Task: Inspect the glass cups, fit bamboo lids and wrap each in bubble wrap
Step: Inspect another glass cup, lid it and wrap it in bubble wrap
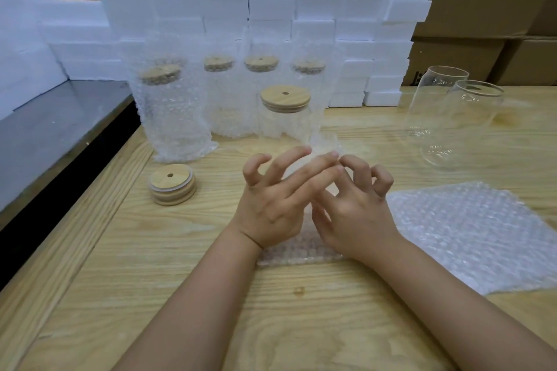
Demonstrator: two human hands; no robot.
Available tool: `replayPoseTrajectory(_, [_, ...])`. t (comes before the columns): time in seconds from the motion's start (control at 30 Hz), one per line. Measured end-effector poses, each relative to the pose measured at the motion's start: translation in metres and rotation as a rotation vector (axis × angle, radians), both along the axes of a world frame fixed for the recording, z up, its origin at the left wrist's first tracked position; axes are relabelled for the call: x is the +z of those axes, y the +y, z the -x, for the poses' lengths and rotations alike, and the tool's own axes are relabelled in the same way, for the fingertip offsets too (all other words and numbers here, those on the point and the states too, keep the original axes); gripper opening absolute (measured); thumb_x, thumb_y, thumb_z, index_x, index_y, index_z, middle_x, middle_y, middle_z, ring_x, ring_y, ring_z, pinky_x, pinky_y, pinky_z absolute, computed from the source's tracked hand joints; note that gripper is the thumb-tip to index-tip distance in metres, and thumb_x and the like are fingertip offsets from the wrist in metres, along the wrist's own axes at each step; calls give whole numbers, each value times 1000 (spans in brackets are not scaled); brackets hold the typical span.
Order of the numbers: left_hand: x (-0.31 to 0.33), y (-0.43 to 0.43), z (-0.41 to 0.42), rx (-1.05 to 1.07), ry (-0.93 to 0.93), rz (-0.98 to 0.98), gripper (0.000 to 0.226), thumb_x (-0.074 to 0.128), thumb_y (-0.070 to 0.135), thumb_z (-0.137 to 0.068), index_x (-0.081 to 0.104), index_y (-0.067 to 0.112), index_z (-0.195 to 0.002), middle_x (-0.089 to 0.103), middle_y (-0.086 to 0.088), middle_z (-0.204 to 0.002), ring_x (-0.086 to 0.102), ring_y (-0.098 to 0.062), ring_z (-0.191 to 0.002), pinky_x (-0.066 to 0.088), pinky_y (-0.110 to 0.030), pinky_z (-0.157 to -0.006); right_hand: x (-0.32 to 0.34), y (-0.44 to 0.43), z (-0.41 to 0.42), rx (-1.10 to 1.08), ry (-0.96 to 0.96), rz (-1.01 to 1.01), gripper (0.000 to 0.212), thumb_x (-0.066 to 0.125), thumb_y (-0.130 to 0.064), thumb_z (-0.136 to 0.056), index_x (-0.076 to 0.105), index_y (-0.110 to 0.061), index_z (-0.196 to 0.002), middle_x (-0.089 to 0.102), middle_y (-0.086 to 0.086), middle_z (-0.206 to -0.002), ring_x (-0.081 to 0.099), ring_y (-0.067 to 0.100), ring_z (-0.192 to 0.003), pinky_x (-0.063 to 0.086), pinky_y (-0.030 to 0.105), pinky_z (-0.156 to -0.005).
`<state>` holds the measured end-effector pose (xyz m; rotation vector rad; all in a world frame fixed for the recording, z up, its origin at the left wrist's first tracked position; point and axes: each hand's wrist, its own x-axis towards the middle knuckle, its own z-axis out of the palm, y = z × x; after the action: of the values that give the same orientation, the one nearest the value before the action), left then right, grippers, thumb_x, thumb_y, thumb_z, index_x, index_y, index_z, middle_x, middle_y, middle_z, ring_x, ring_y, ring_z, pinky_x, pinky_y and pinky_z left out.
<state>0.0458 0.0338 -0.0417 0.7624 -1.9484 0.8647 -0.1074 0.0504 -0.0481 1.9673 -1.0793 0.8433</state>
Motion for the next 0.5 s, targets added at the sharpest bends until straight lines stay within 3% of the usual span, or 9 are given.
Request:
replayPoseTrajectory(0.1, [-1, -1, -6, 105, 24, -7, 47, 30, 2, -91, 65, 26, -113, 72, 13, -103, 61, -14, -112, 15, -38, -100, 2, 3, 5, -17, 49, 19, 33, 61, -13, -65, 73, -25, -93, 66, 0, -96, 41, 22, -105, 24, 41, -86])
replayPoseTrajectory(0.17, [0, -2, -9, 150, 42, 3, 51, 30, 1, -90, 76, 25, -95, 72, 10, -90, 67, -17, -103, 15, -39, -99, 2, 2, 6, -29, 41, 44, 33, 59, -11, -66, 74, -25, -93, 66, -3, -93, 42, 20, -104, 24, 41, -87])
replayPoseTrajectory(0.3, [-1, -4, -8, 175, 112, 27, 57, 22, -1, -85, 70, 24, -68, 69, 1, -85, 52, -18, -103, 16, -40, -99, 8, 4, 8, 50, -51, 21, 17, 63, -13, -65, 73, -19, -78, 63, 1, -82, 44, 19, -95, 23, 39, -84])
replayPoseTrajectory(0.4, [-2, -5, -8, 193, 116, 39, 35, 48, -7, -64, 67, 22, -64, 69, -3, -91, 47, -20, -103, 21, -42, -95, 22, 6, 5, 166, -287, -99, 20, 53, -20, -71, 72, -16, -73, 54, 3, -81, 42, 17, -88, 20, 36, -80])
replayPoseTrajectory(0.5, [-2, -6, -10, 209, 144, -19, 25, 57, 1, -58, 69, 21, -67, 68, -8, -92, 43, -23, -99, 25, -41, -84, 53, -6, -7, 162, -614, -235, 29, 53, -35, -80, 70, -21, -99, 44, -2, -99, 38, 12, -96, 17, 28, -82])
